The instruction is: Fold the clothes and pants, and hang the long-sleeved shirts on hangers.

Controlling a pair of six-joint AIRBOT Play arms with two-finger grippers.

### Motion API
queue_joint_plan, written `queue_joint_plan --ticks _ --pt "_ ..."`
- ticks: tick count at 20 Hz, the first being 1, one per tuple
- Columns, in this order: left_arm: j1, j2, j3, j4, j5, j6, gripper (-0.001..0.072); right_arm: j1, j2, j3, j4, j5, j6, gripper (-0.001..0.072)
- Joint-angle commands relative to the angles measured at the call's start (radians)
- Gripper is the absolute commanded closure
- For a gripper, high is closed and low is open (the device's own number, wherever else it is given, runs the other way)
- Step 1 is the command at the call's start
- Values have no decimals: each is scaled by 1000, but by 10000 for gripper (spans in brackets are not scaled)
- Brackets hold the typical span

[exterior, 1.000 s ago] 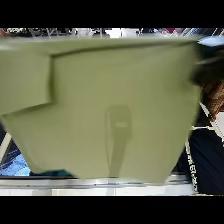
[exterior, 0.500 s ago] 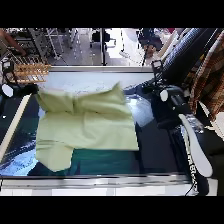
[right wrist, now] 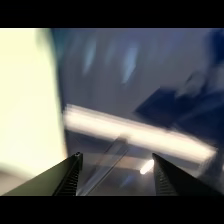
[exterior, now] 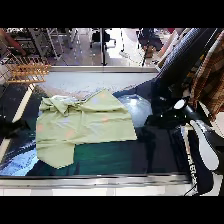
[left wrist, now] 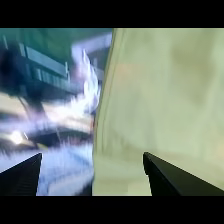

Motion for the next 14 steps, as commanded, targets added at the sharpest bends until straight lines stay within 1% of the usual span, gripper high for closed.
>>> queue_joint_plan --ticks 1,4,6,8,10,11,12,13,14 --pt "116 113 -275 -128 -87 140 15 -24 6 -138 154 138 -113 184" --pt "122 122 -386 -210 8 206 15 12 -21 -145 193 124 -155 187" --pt "104 113 -414 -257 82 233 17 37 -43 -145 204 92 -175 191" --pt "78 107 -415 -269 135 251 24 58 -65 -144 217 49 -190 196" --pt "50 106 -415 -261 164 252 121 69 -87 -144 242 42 -189 197" --pt "41 104 -415 -261 164 252 136 76 -98 -144 249 47 -189 211" --pt "34 99 -415 -260 164 252 136 83 -106 -144 251 55 -189 225" --pt "29 92 -415 -261 163 252 136 91 -112 -144 254 63 -189 293" --pt "20 80 -415 -261 163 249 144 101 -114 -144 254 66 -189 382"
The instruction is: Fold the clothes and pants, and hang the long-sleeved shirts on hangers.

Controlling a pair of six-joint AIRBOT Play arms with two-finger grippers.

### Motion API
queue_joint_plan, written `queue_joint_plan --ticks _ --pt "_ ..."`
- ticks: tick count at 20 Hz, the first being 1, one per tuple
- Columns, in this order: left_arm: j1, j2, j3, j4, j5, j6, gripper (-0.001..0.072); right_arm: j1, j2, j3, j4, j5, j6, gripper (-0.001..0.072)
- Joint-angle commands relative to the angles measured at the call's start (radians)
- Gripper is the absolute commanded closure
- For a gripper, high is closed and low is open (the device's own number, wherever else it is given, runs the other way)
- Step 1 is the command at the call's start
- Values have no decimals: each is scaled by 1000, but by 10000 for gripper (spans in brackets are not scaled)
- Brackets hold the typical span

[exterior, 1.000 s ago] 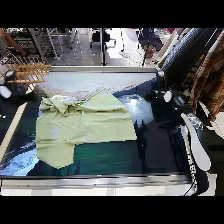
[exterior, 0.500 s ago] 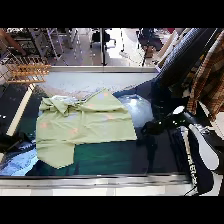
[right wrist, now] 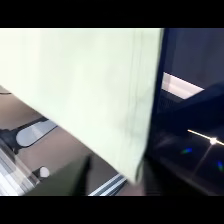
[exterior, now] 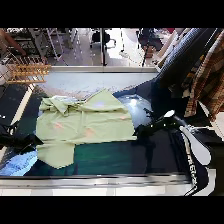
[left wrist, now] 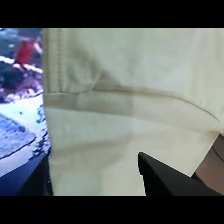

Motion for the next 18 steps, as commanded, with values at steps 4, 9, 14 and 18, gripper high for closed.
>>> queue_joint_plan --ticks 4,9,14,18 --pt "-31 -25 -4 -9 -9 -8 702 44 11 -2 10 2 -9 695" --pt "71 188 159 -275 -261 -3 703 34 370 -2 -69 45 -18 697" --pt "282 467 396 -1423 -314 18 702 34 947 188 -234 1 92 696" --pt "473 692 426 -2255 84 133 702 34 1258 407 -262 -278 125 696"
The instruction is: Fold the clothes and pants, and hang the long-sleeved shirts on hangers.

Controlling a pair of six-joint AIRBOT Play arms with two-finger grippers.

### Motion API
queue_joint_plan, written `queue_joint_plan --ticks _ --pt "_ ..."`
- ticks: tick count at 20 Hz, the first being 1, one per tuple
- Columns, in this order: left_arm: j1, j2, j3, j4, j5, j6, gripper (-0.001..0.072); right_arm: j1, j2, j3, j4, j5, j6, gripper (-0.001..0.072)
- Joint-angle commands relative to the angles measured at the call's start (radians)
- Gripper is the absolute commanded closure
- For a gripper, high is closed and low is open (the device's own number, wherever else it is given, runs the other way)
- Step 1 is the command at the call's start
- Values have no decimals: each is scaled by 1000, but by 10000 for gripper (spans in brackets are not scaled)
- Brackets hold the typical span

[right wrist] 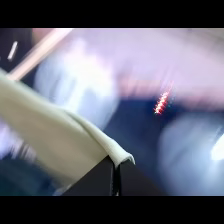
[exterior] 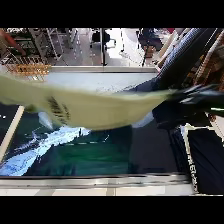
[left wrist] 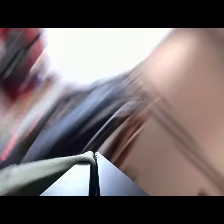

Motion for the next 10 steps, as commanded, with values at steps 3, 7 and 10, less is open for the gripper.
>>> queue_joint_plan --ticks 3,7,10 --pt "190 236 44 -784 340 87 702 0 261 254 -45 -285 41 696" --pt "133 207 44 -305 309 27 702 0 137 306 -42 -264 50 696" --pt "-27 160 37 323 212 -22 701 0 -49 305 -41 -113 98 696"
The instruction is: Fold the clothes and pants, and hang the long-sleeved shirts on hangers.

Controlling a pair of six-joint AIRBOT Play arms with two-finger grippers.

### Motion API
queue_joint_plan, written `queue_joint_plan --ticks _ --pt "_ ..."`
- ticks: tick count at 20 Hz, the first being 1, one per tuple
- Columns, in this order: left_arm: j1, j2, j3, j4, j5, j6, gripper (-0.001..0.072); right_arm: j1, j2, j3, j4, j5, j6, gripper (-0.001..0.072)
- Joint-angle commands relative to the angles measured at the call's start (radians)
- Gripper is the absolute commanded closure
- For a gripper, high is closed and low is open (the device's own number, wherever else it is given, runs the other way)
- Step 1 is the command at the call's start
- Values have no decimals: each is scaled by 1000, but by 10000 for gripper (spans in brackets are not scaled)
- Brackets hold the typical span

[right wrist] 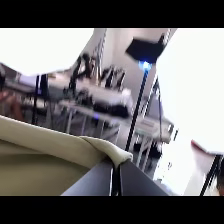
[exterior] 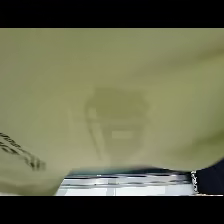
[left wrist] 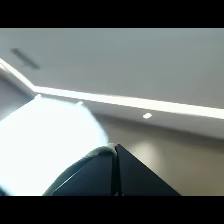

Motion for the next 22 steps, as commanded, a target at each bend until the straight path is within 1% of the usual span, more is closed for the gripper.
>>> queue_joint_plan --ticks 1,2,4,5,7,10,11,12,13,14,15,17,19,20,22 --pt "-179 -40 -23 680 -64 -43 702 0 -194 15 6 157 50 695" --pt "-255 -56 -56 814 -53 -40 701 6 -271 -4 5 204 56 695" --pt "-406 -112 -154 1011 13 -39 701 33 -421 -78 3 211 54 695" --pt "-469 -147 -204 1078 59 -39 701 51 -497 -121 -5 187 53 695" --pt "-581 -248 -306 1173 207 -39 701 77 -664 -206 -31 58 39 695" --pt "-679 -483 -372 1179 457 -30 702 80 -904 -245 -45 -183 34 695" --pt "-690 -567 -363 1144 525 -17 702 80 -973 -245 -57 -274 35 695" --pt "-691 -654 -339 1093 576 7 702 80 -1036 -244 -55 -375 35 695" --pt "-686 -728 -303 1054 580 6 702 80 -1086 -242 -50 -455 35 695" --pt "-678 -796 -253 1043 544 6 701 80 -1119 -235 -44 -488 35 695" --pt "-669 -846 -205 1043 476 5 701 80 -1143 -222 -43 -487 35 696" --pt "-642 -907 -130 1043 290 -9 702 79 -1152 -209 -51 -438 34 696" --pt "-600 -915 -119 1053 137 -26 702 63 -1152 -190 -74 -315 35 695" --pt "-571 -915 -119 1068 39 -43 702 48 -1152 -181 -83 -241 37 696" --pt "-518 -915 -119 1096 -162 -48 703 14 -1151 -179 -86 -109 44 696"
